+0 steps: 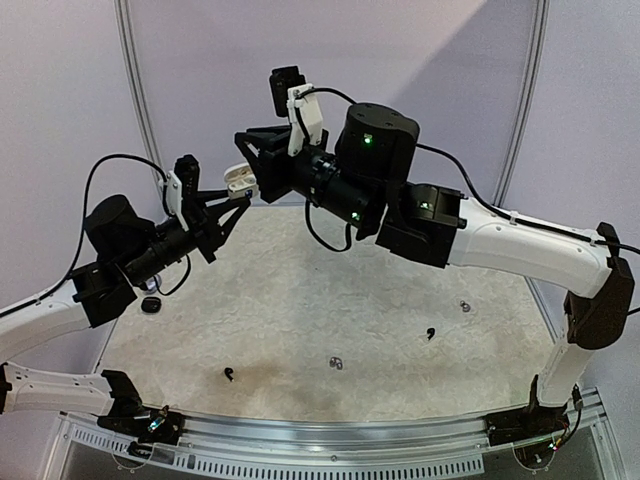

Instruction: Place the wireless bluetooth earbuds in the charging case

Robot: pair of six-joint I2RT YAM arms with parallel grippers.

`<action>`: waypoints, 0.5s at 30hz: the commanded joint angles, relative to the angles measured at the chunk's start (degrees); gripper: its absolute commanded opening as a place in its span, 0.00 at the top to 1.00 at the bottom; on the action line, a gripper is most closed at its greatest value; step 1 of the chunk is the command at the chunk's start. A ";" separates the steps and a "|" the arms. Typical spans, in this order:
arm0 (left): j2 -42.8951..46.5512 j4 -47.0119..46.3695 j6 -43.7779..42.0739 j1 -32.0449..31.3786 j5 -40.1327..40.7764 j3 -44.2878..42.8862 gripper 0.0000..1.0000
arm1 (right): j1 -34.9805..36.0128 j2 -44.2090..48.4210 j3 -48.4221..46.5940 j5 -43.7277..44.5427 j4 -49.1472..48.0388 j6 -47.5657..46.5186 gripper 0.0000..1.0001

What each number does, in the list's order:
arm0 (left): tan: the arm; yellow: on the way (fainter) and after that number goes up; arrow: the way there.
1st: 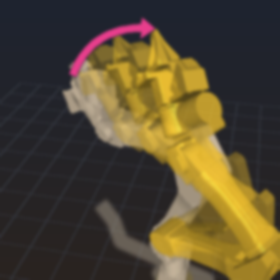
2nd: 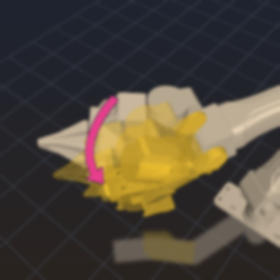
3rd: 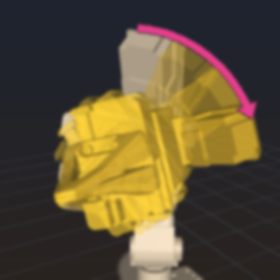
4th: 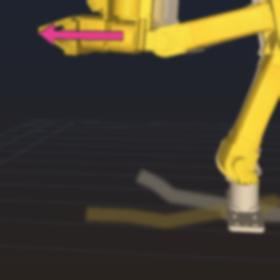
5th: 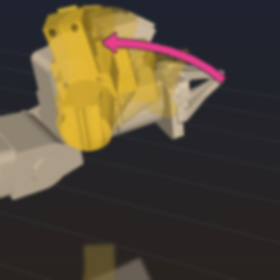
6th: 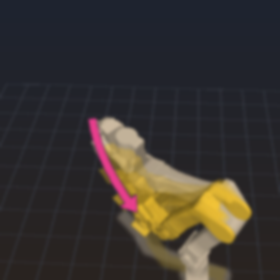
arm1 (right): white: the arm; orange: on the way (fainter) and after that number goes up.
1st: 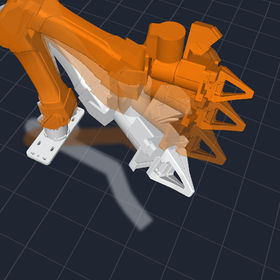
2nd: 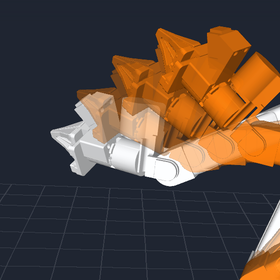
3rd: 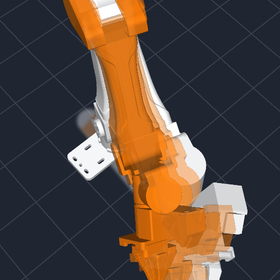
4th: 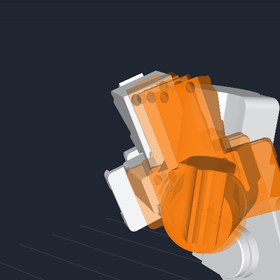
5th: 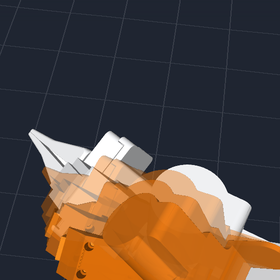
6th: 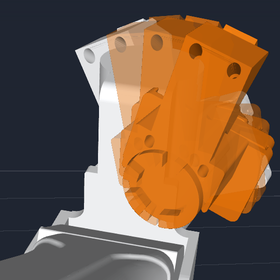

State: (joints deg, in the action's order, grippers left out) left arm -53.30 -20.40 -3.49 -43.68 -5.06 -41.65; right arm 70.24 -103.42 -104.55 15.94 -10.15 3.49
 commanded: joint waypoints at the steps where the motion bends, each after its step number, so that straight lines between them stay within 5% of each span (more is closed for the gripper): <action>1: 1.15 -2.98 -1.36 0.26 1.34 0.44 1.00 | 0.49 -2.32 -2.66 -0.21 -2.06 -1.17 1.00; 15: 1.00 -6.75 -2.09 0.26 0.54 2.27 1.00 | 0.49 -5.26 -3.64 -0.74 -3.08 -0.14 1.00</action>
State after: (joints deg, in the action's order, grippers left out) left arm -52.51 -24.88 -4.99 -43.68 -4.49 -40.32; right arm 70.24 -106.76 -106.52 15.90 -12.10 2.63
